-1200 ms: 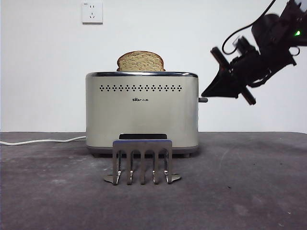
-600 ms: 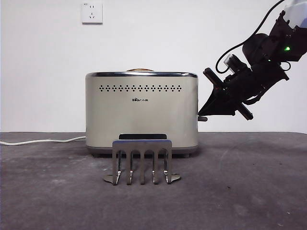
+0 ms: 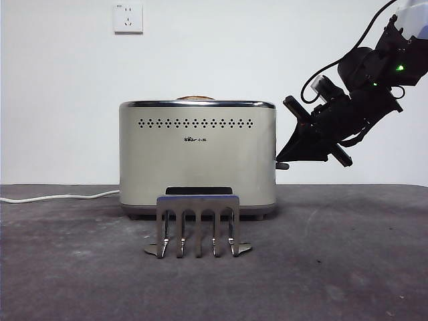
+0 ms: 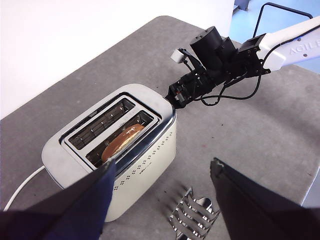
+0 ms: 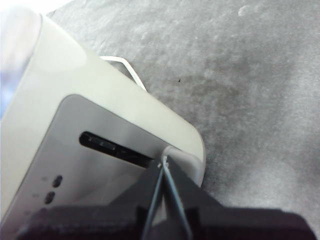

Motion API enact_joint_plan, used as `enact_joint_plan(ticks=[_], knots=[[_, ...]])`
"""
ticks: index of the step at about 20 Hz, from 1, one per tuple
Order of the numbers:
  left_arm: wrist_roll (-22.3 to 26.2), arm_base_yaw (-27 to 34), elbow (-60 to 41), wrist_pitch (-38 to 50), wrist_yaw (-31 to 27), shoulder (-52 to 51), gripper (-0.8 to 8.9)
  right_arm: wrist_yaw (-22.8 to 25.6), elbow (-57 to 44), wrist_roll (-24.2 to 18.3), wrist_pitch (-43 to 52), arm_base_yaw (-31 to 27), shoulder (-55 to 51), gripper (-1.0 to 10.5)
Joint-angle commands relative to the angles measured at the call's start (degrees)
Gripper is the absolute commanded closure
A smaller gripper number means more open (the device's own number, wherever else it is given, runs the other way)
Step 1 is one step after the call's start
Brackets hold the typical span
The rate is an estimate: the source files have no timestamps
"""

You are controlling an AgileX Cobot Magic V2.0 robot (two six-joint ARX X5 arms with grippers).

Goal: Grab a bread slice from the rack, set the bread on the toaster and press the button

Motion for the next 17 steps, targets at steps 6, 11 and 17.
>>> enact_joint_plan(ticks=[6, 11, 17], knots=[[-0.42, -0.09, -0.22, -0.24, 0.22, -0.07, 4.91, 1.81, -1.53, -0.63, -2.95, 0.20, 2.97, 9.6], [-0.39, -0.09, -0.22, -0.22, 0.22, -0.07, 4.91, 1.16, -1.53, -0.35, -1.73, 0.11, 2.69, 9.6], [-0.42, -0.07, -0.22, -0.35, 0.22, -0.07, 4.91, -1.05, -1.42, 0.68, 0.52, -0.09, -7.28, 9.6]])
